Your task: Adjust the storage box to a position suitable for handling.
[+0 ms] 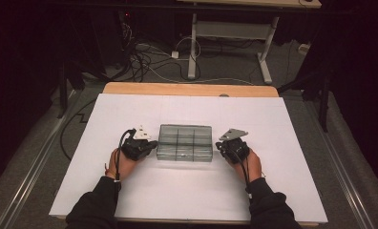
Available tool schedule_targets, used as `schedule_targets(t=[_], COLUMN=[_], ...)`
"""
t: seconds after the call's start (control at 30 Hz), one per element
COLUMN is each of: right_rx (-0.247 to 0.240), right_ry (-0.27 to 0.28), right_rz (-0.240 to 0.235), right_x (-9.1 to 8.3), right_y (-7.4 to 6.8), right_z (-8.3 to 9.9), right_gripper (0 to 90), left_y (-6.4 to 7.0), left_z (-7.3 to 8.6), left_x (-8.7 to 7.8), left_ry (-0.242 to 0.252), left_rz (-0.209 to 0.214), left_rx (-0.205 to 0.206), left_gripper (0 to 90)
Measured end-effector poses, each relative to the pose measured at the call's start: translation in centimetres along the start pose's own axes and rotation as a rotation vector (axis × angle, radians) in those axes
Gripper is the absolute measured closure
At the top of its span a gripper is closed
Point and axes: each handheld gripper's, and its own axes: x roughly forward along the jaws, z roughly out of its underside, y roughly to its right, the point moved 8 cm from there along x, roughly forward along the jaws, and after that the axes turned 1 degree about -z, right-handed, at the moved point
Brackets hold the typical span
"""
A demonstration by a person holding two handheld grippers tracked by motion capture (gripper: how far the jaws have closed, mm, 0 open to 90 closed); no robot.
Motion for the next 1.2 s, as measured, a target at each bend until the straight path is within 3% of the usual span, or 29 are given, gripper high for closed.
schedule_targets(t=[0.2,0.23,0.33,0.5,0.73,0.97,1.2], right_rx=[-0.007,-0.013,0.0,-0.003,-0.018,-0.02,-0.03], right_ry=[-0.02,-0.027,-0.025,-0.037,-0.042,-0.042,-0.041], right_rz=[-0.025,-0.005,-0.003,0.01,0.02,0.015,0.017], right_x=[0.5,0.5,0.4,-0.1,-0.4,-0.4,-0.4], right_y=[-0.7,-0.7,-0.7,-0.5,-0.5,-0.5,-0.4], right_z=[0.2,0.2,0.4,0.8,1.0,1.0,1.0], right_gripper=[90.0,90.0,90.0,90.0,90.0,90.0,87.3], left_y=[0.5,0.6,0.7,1.6,2.2,2.1,2.1], left_z=[-0.2,-0.2,-0.2,-0.4,-0.1,-0.1,-0.1], left_x=[0.3,0.4,0.6,0.6,0.2,0.1,0.2], left_ry=[-0.002,-0.011,-0.017,-0.028,-0.038,-0.028,-0.033], left_rz=[0.014,0.006,0.01,-0.001,0.0,0.003,-0.011], left_rx=[-0.004,-0.002,-0.005,0.035,0.053,0.05,0.073], left_gripper=[86.9,87.0,87.0,87.0,87.1,86.9,86.5])
